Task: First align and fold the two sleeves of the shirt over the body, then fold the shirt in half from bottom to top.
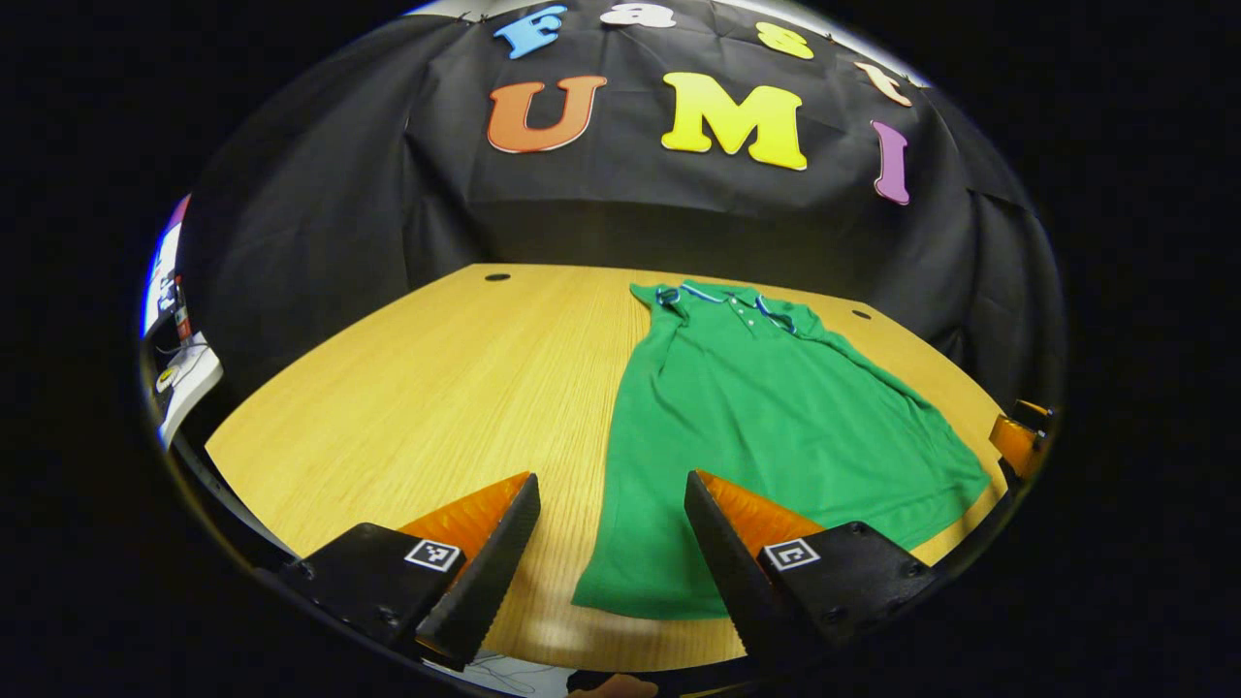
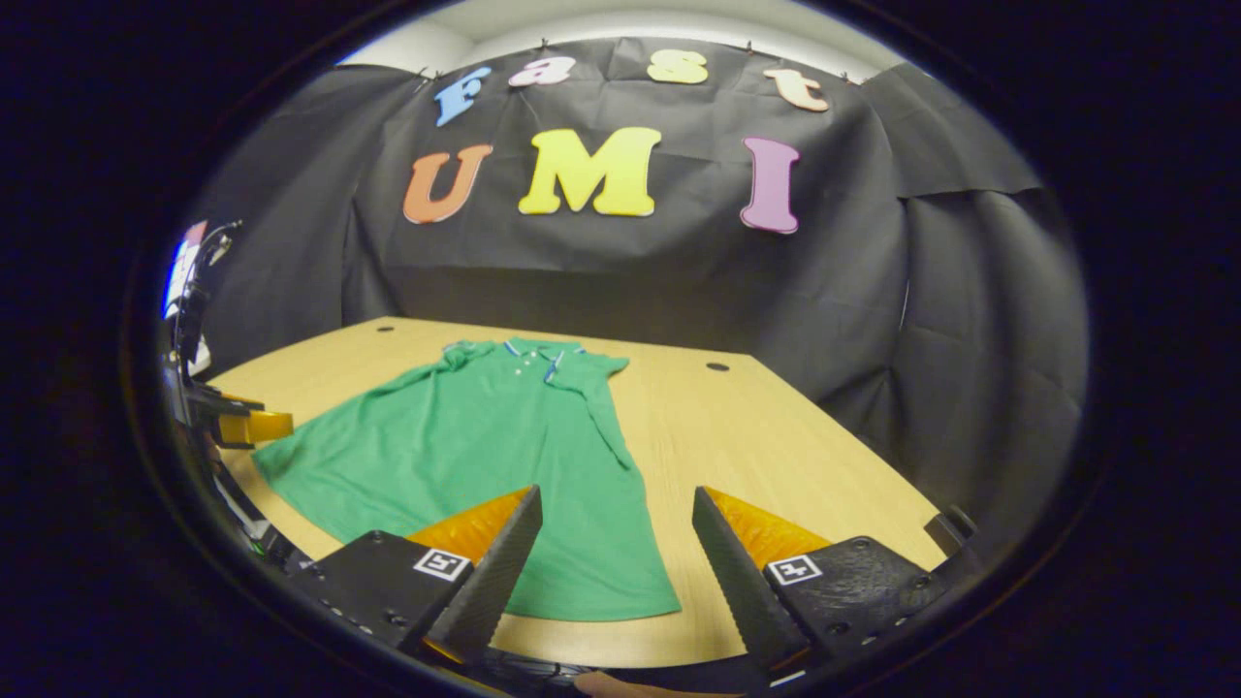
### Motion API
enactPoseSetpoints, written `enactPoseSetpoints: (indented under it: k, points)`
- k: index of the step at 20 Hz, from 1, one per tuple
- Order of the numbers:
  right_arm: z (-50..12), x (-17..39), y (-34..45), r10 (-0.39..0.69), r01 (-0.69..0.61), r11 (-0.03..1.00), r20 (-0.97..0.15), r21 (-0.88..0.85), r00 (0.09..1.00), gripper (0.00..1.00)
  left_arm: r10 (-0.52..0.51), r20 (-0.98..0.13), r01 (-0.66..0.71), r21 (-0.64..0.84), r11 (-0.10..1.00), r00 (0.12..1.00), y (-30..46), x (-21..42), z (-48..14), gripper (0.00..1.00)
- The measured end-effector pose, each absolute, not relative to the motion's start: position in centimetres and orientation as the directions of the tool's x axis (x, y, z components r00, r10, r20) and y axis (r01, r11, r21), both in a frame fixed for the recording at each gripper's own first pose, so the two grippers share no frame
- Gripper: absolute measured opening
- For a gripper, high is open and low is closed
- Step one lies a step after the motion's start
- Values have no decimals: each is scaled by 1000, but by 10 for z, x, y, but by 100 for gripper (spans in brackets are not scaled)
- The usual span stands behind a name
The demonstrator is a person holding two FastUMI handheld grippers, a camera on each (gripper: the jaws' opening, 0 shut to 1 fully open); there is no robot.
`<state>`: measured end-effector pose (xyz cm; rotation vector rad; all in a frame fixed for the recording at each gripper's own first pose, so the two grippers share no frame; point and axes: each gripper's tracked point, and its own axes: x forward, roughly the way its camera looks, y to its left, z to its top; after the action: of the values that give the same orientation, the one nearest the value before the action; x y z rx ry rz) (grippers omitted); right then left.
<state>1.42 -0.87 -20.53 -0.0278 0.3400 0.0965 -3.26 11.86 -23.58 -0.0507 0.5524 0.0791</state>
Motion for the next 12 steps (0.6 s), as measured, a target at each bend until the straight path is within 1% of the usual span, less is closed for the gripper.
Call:
enactPoseSetpoints:
  k: [1,2,3,4,5,6,8,9,10,11,12]
  points:
    - [-216,14,-8,93,-96,995,-364,11,927,95,55,-537,-85,-32,996,842,118,-34,-240,98]
    - [-224,16,-7,103,-92,995,-389,45,915,96,58,-526,-81,-21,997,848,117,-34,-237,97]
    - [-232,19,-9,101,-79,994,-412,70,906,99,54,-521,-74,-17,997,852,116,-32,-235,97]
    - [-239,22,-12,95,-66,995,-433,80,896,98,48,-514,-66,-17,998,856,113,-31,-232,96]
    - [-244,24,-13,92,-60,995,-449,84,889,95,47,-510,-61,-12,998,859,112,-32,-230,95]
    - [-247,25,-14,89,-56,995,-460,86,883,95,43,-507,-53,-5,999,861,110,-31,-229,94]
    - [-250,24,-10,103,-62,993,-465,103,879,96,25,-538,-35,-9,999,842,105,-33,-241,93]
    - [-250,24,-10,104,-60,992,-467,110,878,94,35,-552,-44,-3,999,833,106,-36,-245,91]
    - [-250,24,-10,110,-59,991,-468,124,877,93,43,-532,-40,16,999,846,109,-33,-241,89]
    - [-250,24,-11,113,-57,989,-466,133,878,93,49,-541,-40,29,999,840,111,-35,-244,83]
    - [-251,26,-11,112,-56,990,-460,132,881,93,52,-533,-40,34,999,844,112,-35,-242,80]
